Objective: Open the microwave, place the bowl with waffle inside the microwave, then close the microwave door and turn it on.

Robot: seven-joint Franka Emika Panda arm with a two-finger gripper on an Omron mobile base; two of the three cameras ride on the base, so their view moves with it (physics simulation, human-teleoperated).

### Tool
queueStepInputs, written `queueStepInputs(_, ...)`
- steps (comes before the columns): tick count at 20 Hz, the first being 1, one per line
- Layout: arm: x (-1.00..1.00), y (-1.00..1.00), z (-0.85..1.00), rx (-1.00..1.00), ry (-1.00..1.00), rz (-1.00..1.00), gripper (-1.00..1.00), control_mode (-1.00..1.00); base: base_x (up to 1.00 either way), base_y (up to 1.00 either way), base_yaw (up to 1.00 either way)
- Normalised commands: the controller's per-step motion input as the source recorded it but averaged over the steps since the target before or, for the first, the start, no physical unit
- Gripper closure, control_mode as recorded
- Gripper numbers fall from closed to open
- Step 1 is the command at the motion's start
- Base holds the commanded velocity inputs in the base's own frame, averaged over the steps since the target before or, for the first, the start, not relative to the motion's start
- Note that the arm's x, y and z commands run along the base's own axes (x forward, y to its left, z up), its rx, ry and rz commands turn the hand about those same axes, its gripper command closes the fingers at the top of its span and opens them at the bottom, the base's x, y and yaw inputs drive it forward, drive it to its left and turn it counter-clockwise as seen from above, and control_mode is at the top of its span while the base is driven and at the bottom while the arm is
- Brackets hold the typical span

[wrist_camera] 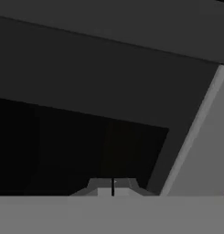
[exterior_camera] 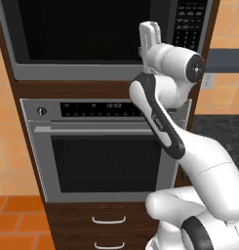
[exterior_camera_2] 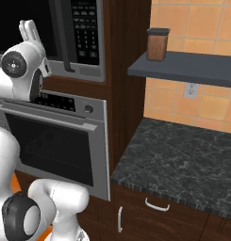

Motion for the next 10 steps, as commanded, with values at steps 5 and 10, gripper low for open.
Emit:
queueStepInputs(5, -1.00, 0.13, 0.40, 0.00, -0.15, -0.01, 1.00, -1.00, 0.00, 0.00, 0.00)
queueStepInputs(10, -0.95, -0.31, 0.55, -0.03, 0.14, -0.21, 1.00, -1.00, 0.00, 0.00, 0.00)
